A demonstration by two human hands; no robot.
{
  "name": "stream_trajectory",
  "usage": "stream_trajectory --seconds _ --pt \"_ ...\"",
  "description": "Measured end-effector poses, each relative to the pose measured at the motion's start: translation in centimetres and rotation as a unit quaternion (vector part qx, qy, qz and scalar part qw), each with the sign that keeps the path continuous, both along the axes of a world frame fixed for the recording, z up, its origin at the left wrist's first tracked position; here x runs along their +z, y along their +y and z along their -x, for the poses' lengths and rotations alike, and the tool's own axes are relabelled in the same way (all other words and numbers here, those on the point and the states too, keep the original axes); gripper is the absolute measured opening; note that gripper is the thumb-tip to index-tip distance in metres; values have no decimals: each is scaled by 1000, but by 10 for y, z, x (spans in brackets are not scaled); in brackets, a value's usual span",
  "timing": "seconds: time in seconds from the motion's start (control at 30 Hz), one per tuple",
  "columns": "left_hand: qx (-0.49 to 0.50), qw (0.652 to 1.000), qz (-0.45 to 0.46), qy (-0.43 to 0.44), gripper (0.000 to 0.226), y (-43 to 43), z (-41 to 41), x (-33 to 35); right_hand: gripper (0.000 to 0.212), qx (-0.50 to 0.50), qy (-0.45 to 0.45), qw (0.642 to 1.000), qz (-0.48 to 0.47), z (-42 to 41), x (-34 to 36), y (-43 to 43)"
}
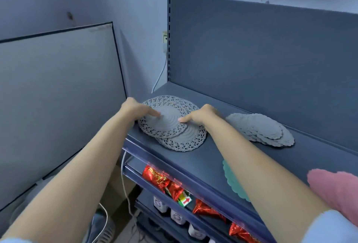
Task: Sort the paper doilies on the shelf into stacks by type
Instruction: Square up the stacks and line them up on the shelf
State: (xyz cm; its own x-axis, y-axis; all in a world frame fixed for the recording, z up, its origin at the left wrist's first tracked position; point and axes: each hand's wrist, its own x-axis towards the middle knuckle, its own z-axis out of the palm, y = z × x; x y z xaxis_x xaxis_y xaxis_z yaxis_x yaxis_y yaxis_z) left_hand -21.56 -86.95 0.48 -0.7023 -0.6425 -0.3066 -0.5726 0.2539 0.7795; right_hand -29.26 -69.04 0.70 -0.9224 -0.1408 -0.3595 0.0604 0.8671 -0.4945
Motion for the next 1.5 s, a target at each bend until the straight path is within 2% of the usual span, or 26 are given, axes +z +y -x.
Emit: stream_trajectory --seconds 0.1,0.2,0.23,0.33,0.4,0.47,0.53,0.63,0.73,0.77,0.8,0.87,0.9,0.97,1.03,1.13,1.2,1.23,1.33,1.5 --pt "4 996 -84 14 77 -11 6 1 116 -6 -64 997 49 15 -1 -6" --pt "-16 999 -46 -24 70 -15 7 -1 130 3 -93 994 52 18 -4 -6" --pt "-22 998 -51 -31 75 -15 6 1 132 -2 -93 994 53 17 -4 -7" --pt "-56 993 -101 -22 116 -15 6 3 130 -35 -85 991 102 16 -5 -10" --pt "-91 987 -130 0 122 -9 3 5 122 -71 -77 980 171 13 -8 -10" --pt "-105 971 -207 64 99 4 -2 8 111 -108 -72 962 239 10 -11 -7" --pt "-76 956 -248 135 77 14 -7 3 105 -121 -72 947 287 7 -16 0" --pt "-17 933 -287 216 69 28 -16 0 97 -125 -93 920 361 1 -16 10" --pt "1 900 -331 283 66 45 -24 13 119 -108 -163 884 426 -5 -11 24" --pt "0 890 -343 302 69 52 -27 21 119 -104 -189 871 442 -6 -9 31" --pt "-2 880 -352 318 71 59 -29 30 107 -99 -216 852 467 -11 -4 41" --pt "-21 868 -360 342 69 80 -35 49 64 -86 -253 809 524 -28 15 63" --pt "-38 862 -362 353 63 94 -38 60 53 -79 -255 788 554 -34 22 77" --pt "-71 857 -354 368 51 127 -45 80 59 -60 -232 757 608 -45 36 113" --pt "-111 852 -354 371 60 167 -50 96 64 -57 -199 738 643 -58 52 159" --pt "-149 854 -360 344 81 242 -60 105 68 -71 -148 742 650 -81 69 253" --pt "-174 858 -369 311 80 306 -70 100 84 -98 -112 762 630 -102 68 323" --pt "-187 860 -370 297 76 340 -75 95 82 -111 -99 773 617 -114 66 360" --pt "-248 854 -377 257 66 444 -91 71 39 -169 -72 790 584 -152 50 474" --pt "-341 843 -386 156 50 610 -115 38 22 -274 -19 795 541 -221 25 642"
